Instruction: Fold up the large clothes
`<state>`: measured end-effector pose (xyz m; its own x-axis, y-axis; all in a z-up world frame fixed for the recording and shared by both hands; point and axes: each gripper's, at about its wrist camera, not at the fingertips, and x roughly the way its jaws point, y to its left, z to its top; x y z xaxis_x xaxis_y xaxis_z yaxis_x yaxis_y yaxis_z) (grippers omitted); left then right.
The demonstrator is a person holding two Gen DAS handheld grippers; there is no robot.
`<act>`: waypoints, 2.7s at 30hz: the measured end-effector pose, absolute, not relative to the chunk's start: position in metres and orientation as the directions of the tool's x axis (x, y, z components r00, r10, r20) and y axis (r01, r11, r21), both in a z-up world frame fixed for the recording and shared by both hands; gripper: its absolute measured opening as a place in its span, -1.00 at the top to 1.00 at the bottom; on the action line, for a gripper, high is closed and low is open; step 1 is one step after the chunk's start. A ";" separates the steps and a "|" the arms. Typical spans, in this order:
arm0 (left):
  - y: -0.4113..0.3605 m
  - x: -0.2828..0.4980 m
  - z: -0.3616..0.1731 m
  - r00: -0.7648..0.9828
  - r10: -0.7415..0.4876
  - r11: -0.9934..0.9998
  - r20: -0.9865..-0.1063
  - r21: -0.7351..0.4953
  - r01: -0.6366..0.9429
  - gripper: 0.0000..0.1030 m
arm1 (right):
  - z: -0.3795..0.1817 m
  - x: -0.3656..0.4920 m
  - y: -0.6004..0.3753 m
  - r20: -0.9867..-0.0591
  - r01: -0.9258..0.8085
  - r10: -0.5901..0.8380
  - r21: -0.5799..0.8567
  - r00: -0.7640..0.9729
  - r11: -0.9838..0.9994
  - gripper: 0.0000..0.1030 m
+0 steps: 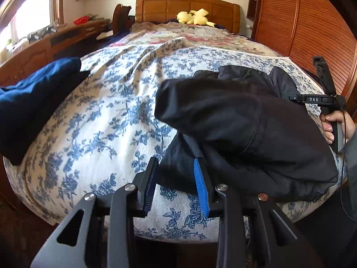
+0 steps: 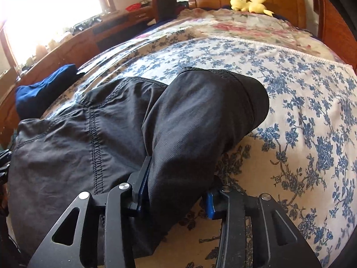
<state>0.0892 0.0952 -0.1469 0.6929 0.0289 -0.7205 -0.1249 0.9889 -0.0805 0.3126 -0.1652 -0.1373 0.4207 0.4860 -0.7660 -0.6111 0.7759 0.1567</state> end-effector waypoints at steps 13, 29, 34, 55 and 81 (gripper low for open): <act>0.101 0.094 -0.173 0.705 -0.033 0.984 -0.708 -0.148 -0.103 0.28 | -0.155 0.331 -0.161 -0.781 -0.554 0.482 0.215 0.397 0.804 -0.28; 0.105 0.097 -0.173 0.717 -0.075 0.982 -0.693 -0.175 -0.066 0.28 | -0.155 0.331 -0.158 -0.779 -0.521 0.467 0.216 0.418 0.826 -0.24; 0.099 0.092 -0.169 0.733 -0.120 0.984 -0.670 -0.179 -0.003 0.81 | -0.142 0.324 -0.150 -0.757 -0.535 0.444 0.148 0.480 0.832 0.02; 0.228 0.060 -0.067 0.885 -0.075 0.980 -0.460 -0.200 -0.021 0.93 | -0.035 0.292 -0.011 -0.636 -0.607 0.516 0.092 0.575 0.790 0.44; 0.574 0.026 -0.034 0.692 0.501 0.801 -0.520 -0.024 -0.598 0.92 | -0.029 0.283 0.489 -0.701 -0.854 0.593 -0.047 0.398 0.518 0.38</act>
